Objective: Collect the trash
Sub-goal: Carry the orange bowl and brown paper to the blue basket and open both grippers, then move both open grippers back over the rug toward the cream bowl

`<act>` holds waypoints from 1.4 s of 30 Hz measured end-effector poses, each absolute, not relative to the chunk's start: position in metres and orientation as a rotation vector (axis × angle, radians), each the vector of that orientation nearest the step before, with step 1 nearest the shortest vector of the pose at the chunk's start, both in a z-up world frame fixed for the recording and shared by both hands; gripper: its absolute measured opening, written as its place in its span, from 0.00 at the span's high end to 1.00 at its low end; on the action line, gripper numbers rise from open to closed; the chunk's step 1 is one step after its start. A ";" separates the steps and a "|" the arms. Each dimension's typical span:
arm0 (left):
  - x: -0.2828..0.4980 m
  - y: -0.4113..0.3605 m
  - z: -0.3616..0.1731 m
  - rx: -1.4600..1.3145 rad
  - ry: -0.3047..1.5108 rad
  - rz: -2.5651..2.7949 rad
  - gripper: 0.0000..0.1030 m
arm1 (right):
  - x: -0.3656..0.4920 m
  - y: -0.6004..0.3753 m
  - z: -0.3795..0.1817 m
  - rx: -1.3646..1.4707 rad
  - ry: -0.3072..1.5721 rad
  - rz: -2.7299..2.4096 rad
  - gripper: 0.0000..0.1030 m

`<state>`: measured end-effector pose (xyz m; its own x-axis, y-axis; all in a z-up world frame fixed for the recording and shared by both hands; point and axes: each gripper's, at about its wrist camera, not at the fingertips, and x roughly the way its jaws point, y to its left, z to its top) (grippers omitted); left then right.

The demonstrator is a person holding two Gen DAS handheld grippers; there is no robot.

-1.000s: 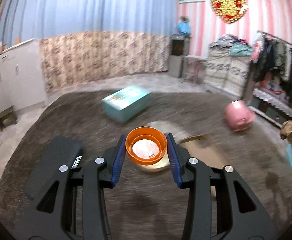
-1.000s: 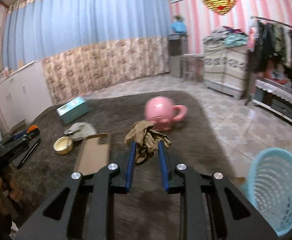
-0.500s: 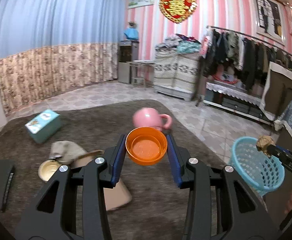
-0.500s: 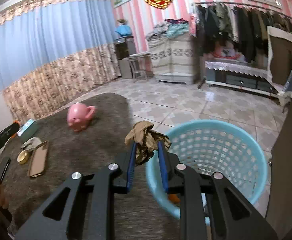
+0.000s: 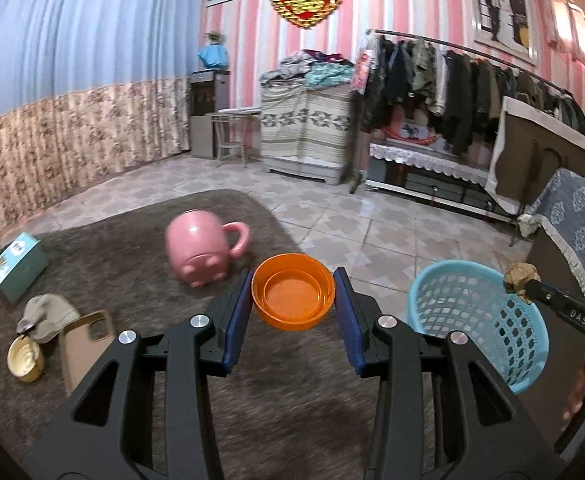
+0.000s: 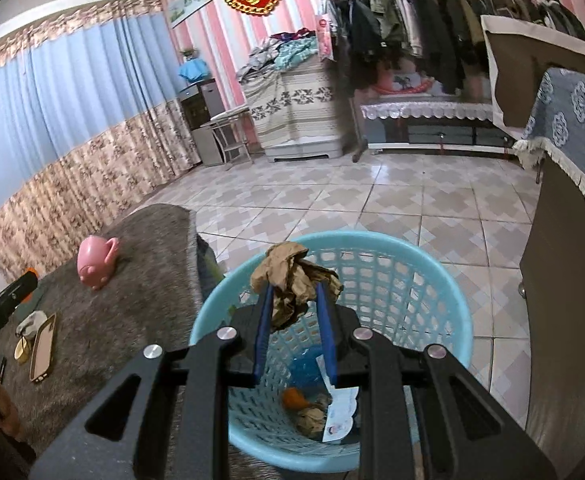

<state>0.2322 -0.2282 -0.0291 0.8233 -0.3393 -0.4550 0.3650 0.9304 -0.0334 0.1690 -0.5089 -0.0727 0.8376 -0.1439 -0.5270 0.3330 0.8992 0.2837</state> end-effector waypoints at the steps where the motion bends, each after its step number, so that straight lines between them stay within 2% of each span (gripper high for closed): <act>1: 0.232 -0.234 -0.029 0.062 0.471 -0.387 0.62 | 0.169 -0.511 -0.074 0.383 0.521 -0.263 0.78; 13: 0.247 -0.343 -0.040 0.103 0.508 -0.561 0.62 | 0.162 -0.529 -0.078 0.394 0.544 -0.362 0.78; 22: 0.259 -0.397 -0.064 0.156 0.555 -0.656 0.61 | 0.158 -0.550 -0.083 0.422 0.540 -0.415 0.78; 24: 0.259 -0.403 -0.068 0.166 0.559 -0.664 0.51 | 0.159 -0.551 -0.082 0.420 0.538 -0.418 0.78; 25: 0.259 -0.405 -0.069 0.167 0.553 -0.664 0.40 | 0.160 -0.551 -0.082 0.416 0.538 -0.419 0.78; 26: 0.258 -0.407 -0.069 0.166 0.548 -0.663 0.34 | 0.162 -0.549 -0.082 0.409 0.540 -0.420 0.78; 32: 0.260 -0.402 -0.064 0.172 0.503 -0.612 0.14 | 0.172 -0.540 -0.082 0.383 0.552 -0.416 0.78; 37: 0.269 -0.387 -0.052 0.158 0.481 -0.579 0.09 | 0.178 -0.529 -0.082 0.350 0.558 -0.406 0.78; 42: 0.268 -0.376 -0.042 0.164 0.450 -0.550 0.05 | 0.182 -0.524 -0.081 0.328 0.563 -0.421 0.73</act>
<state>0.2678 -0.3756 -0.0416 0.7588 -0.4670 -0.4540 0.5374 0.8428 0.0313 0.1817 -0.5235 -0.0815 0.7649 -0.2918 -0.5742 0.4676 0.8647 0.1835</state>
